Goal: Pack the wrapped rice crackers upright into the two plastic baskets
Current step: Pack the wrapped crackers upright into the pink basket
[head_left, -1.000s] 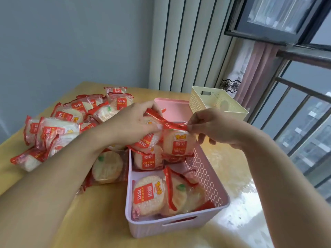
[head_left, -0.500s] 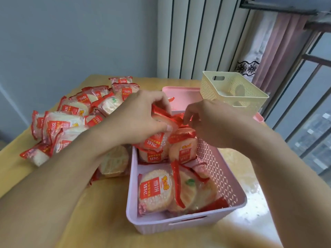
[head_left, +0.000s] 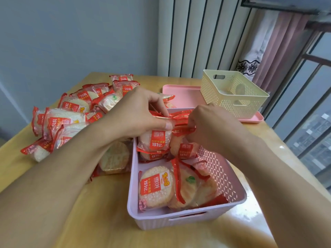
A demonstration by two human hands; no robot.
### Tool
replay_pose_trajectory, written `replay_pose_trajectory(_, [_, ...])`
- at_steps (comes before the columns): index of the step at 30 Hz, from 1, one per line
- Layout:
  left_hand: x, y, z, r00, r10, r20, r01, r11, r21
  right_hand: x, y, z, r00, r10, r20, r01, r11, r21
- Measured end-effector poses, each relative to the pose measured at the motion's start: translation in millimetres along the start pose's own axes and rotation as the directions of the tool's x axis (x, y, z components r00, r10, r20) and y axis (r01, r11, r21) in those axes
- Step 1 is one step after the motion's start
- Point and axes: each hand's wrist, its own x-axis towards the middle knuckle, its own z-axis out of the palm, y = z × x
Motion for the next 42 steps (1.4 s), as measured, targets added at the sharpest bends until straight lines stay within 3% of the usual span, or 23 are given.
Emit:
replay_pose_trajectory(4, [-0.3,-2.9,-0.9,1.0,-0.001,0.01,0.0,0.998,0.067,1.1,0.4,1.3,0.999,0.036,-0.016,-0.034,0.996,0.08])
replay_pose_trajectory(8, [-1.1,-7.0,5.1,0.988,0.034,0.154,-0.089,0.928,0.361,-2.6,3.1,-5.3,1.0,0.012,0.021,-0.014,0.994,0.113])
replay_pose_trajectory(12, [-2.2,-7.5,8.9,0.971,0.023,0.24,-0.142,0.859,0.491,-14.2,-1.9,-28.7,0.999,-0.03,0.026,0.026,0.986,0.164])
replay_pose_trajectory(14, [-2.5,-5.8,2.6,0.956,-0.012,0.292,-0.138,0.861,0.489,-25.7,-11.3,-42.5,0.985,-0.117,0.124,0.083,0.966,0.247])
replay_pose_trajectory(16, [-3.9,-5.4,-6.9,0.921,-0.07,0.384,-0.128,0.875,0.466,-36.8,-25.2,-50.5,0.925,-0.236,0.298,0.145,0.944,0.297])
replay_pose_trajectory(19, [-4.8,-6.5,-14.2,0.866,-0.145,0.478,-0.138,0.85,0.508,-46.6,-38.1,-44.0,0.888,-0.263,0.377,0.2,0.96,0.198])
replay_pose_trajectory(22, [-2.4,-8.7,-9.5,0.868,-0.17,0.467,-0.128,0.831,0.541,-50.6,-45.7,-29.7,0.894,-0.23,0.385,0.244,0.97,0.013])
replay_pose_trajectory(27, [0.4,-12.1,-1.1,0.911,-0.125,0.393,-0.155,0.779,0.607,-47.3,-49.4,-28.9,0.919,-0.22,0.328,0.198,0.975,0.098])
replay_pose_trajectory(32, [1.8,-15.7,0.8,0.928,-0.047,0.37,-0.191,0.791,0.581,-42.9,-41.2,-38.8,0.977,-0.156,0.146,0.121,0.966,0.227])
replay_pose_trajectory(36, [4.6,-22.8,-17.9,0.909,-0.034,0.415,-0.147,0.906,0.396,-38.3,-33.7,-41.1,0.995,-0.1,0.007,0.091,0.93,0.355])
replay_pose_trajectory(42, [6.0,-21.1,-40.3,0.946,-0.001,0.324,-0.069,0.976,0.206,-29.1,-48.4,-25.9,0.981,-0.188,-0.048,0.194,0.956,0.219])
